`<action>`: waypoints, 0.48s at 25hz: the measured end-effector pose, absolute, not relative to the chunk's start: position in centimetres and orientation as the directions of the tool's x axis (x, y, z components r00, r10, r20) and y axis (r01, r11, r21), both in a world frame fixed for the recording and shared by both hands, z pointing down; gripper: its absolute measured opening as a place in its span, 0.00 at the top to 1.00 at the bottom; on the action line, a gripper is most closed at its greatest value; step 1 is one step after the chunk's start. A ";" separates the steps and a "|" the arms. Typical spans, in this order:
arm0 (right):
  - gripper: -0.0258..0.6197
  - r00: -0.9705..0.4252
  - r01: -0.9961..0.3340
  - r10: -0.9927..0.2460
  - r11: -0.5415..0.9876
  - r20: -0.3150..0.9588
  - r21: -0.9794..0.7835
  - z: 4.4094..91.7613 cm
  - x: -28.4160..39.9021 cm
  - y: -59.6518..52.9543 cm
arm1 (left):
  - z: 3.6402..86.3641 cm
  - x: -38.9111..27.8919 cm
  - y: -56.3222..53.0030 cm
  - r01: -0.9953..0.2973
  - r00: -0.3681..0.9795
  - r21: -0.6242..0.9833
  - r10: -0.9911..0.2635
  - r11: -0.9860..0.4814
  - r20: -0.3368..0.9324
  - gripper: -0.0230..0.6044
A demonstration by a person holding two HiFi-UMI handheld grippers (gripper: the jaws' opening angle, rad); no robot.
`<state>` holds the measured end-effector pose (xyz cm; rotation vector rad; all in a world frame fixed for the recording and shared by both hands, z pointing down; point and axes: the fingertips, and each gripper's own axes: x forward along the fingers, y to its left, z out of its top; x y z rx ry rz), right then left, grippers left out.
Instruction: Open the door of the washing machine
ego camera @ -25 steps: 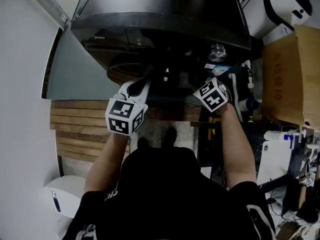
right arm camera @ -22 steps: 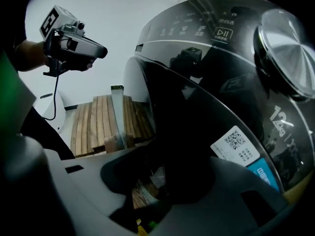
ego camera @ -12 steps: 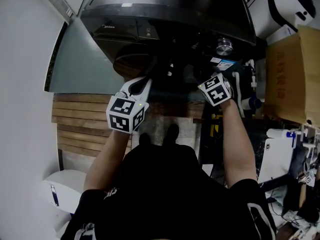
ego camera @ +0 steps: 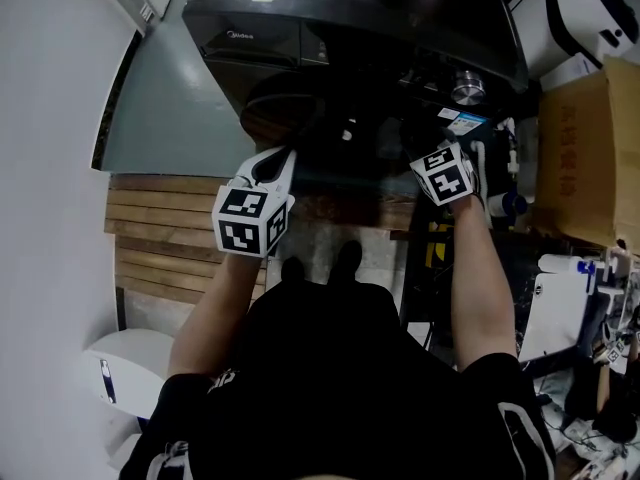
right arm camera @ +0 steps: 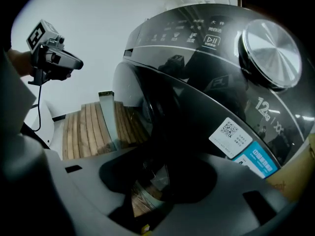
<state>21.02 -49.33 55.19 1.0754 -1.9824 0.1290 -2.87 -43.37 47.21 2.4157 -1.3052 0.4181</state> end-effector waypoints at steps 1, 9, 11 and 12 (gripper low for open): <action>0.69 -0.257 -0.725 -0.633 0.626 0.730 0.288 55.2 21.1 -49.3 | 47.2 -3.6 -43.4 -0.855 0.512 0.164 -0.747 -0.493 0.424 0.95; 0.71 -0.371 -0.735 -0.583 0.660 0.722 0.155 55.4 19.1 -44.4 | 46.4 -6.6 -42.7 -0.876 0.481 0.177 -0.781 -0.450 0.398 0.95; 0.71 -0.381 -0.771 -0.612 0.624 0.693 0.128 55.4 18.1 -42.5 | 46.2 -6.6 -42.1 -0.865 0.499 0.181 -0.774 -0.467 0.390 0.95; 0.71 -0.369 -0.782 -0.620 0.610 0.692 0.129 55.3 18.0 -41.9 | 46.2 -6.5 -41.6 -0.857 0.513 0.183 -0.766 -0.481 0.387 0.95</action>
